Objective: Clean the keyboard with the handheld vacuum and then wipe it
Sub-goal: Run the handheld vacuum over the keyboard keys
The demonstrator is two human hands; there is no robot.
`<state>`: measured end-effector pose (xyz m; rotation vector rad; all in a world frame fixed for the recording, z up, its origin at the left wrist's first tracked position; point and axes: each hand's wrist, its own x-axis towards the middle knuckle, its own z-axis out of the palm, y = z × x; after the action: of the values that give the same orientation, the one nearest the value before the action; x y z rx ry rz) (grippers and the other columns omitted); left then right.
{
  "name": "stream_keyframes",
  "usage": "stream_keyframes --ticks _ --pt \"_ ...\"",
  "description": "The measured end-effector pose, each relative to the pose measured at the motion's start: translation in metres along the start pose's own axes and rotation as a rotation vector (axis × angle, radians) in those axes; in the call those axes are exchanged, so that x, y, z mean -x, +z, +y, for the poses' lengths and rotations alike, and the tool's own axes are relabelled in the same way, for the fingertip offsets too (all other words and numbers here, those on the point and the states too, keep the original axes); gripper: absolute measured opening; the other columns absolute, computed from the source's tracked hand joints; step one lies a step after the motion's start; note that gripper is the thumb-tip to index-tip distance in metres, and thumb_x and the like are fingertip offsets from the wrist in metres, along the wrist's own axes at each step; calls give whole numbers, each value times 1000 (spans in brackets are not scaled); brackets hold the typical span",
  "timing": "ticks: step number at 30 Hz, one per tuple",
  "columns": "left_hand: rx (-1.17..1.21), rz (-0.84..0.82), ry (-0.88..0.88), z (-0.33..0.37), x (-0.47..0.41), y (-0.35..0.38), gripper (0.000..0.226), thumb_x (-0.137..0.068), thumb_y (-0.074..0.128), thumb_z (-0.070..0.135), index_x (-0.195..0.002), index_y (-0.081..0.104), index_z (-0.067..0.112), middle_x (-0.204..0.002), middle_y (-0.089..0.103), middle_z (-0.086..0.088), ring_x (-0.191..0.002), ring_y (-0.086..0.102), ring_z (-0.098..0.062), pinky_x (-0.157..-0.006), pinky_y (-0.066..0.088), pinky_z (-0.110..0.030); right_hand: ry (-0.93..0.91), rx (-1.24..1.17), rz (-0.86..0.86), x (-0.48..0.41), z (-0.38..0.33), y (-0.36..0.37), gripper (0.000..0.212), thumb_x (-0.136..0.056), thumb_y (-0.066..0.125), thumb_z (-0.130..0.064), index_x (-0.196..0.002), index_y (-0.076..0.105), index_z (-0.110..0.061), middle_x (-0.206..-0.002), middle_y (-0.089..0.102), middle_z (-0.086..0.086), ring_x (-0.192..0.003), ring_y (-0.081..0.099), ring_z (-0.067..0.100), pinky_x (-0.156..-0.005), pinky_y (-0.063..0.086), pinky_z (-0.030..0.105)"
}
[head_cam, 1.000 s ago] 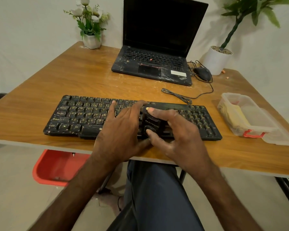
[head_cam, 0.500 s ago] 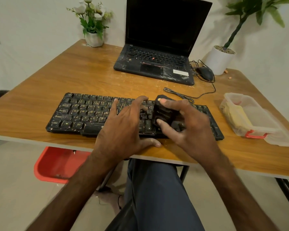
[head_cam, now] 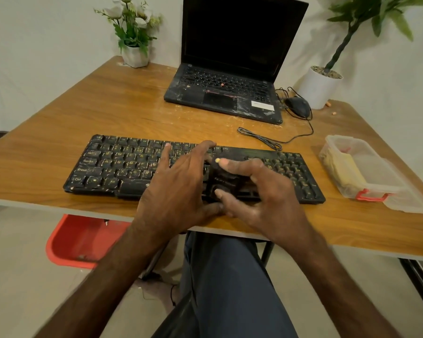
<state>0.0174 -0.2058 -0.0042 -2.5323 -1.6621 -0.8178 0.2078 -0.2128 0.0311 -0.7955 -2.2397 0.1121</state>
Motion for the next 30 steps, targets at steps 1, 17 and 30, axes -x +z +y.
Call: stream_keyframes --ticks 1,17,30 --pt "-6 5 0 0 0 0 115 -68 50 86 -150 21 11 -138 58 -5 -128 57 -21 -117 23 -65 7 73 16 -2 4 -2 52 -87 71 -24 -131 44 -23 -116 60 -1 -98 63 10 -74 58 22" --pt "-22 0 4 0 -2 0 120 -61 48 93 -148 17 16 -134 61 0 -126 59 -22 -117 21 -66 140 8 153 11 0 -11 55 -83 77 -18 -127 45 -24 -114 62 3 -97 67 15 -68 60 25" --pt "-87 4 13 -2 -3 4 120 -66 35 97 -149 20 13 -132 62 1 -121 61 -19 -117 24 -64 1056 -1075 440 -18 36 -16 46 -96 60 -15 -134 42 -33 -113 69 15 -88 72 39 -70 61 40"
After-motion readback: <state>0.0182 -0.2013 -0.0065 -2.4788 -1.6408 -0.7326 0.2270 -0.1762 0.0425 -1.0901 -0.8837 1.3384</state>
